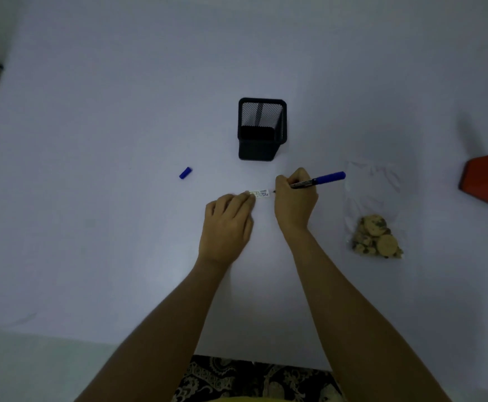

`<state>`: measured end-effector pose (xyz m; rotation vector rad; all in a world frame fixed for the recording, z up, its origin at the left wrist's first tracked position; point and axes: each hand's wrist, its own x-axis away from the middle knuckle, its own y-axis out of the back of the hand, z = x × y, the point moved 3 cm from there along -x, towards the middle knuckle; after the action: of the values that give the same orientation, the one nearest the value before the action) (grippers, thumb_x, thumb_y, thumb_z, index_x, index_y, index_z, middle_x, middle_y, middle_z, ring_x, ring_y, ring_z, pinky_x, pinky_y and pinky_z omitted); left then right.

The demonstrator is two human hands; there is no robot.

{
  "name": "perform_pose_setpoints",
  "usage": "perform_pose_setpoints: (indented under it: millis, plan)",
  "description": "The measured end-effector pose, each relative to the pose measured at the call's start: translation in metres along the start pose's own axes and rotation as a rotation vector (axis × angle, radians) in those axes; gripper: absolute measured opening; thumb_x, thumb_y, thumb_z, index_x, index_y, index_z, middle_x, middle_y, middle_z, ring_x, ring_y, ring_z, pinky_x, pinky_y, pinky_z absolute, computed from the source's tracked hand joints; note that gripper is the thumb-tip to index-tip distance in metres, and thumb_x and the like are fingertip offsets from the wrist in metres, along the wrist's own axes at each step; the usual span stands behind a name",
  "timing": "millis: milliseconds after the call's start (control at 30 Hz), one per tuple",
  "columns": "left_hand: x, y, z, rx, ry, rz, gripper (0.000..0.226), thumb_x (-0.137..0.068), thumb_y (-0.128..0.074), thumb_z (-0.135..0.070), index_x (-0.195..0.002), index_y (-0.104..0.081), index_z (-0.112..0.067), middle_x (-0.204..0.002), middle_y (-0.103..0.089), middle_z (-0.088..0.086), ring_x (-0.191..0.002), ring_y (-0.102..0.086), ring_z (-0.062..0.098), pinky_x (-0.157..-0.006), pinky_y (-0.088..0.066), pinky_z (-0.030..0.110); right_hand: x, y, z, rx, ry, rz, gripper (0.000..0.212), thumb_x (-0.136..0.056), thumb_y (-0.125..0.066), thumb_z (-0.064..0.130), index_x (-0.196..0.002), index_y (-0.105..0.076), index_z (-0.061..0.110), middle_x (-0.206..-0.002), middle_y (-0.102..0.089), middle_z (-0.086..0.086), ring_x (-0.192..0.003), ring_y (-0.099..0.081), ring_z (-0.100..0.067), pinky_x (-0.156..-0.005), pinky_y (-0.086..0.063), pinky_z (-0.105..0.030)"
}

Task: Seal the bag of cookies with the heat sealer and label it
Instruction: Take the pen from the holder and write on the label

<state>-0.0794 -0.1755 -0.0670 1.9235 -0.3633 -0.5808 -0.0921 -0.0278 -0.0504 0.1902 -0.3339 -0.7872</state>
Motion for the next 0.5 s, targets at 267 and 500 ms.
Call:
perform_pose_setpoints:
  millis: [267,500]
  plan:
    - [-0.004,0.005,0.001,0.004,0.006,0.035,0.031,-0.086,-0.058,-0.016,-0.116,-0.064,-0.011,-0.113,-0.068,0.004,-0.099,-0.06,0.021,-0.079,-0.047,0.033,-0.009,0.006,0.008,-0.051,-0.211,0.068,0.039,-0.086,-0.057,0.003,-0.057,-0.035,0.017,-0.056,-0.042,0.001,-0.045,-0.04,-0.004,-0.042,-0.037,-0.017]
    - [-0.037,0.02,0.0,0.083,0.084,0.051,0.016,-0.071,-0.08,-0.01,-0.083,-0.073,-0.016,-0.085,-0.072,0.001,-0.084,-0.064,0.024,-0.07,-0.048,0.033,-0.011,0.023,0.018,-0.417,-0.501,0.129,0.032,-0.085,-0.065,0.013,-0.06,-0.046,0.018,-0.051,-0.04,0.002,-0.036,-0.032,-0.005,-0.034,-0.024,-0.017]
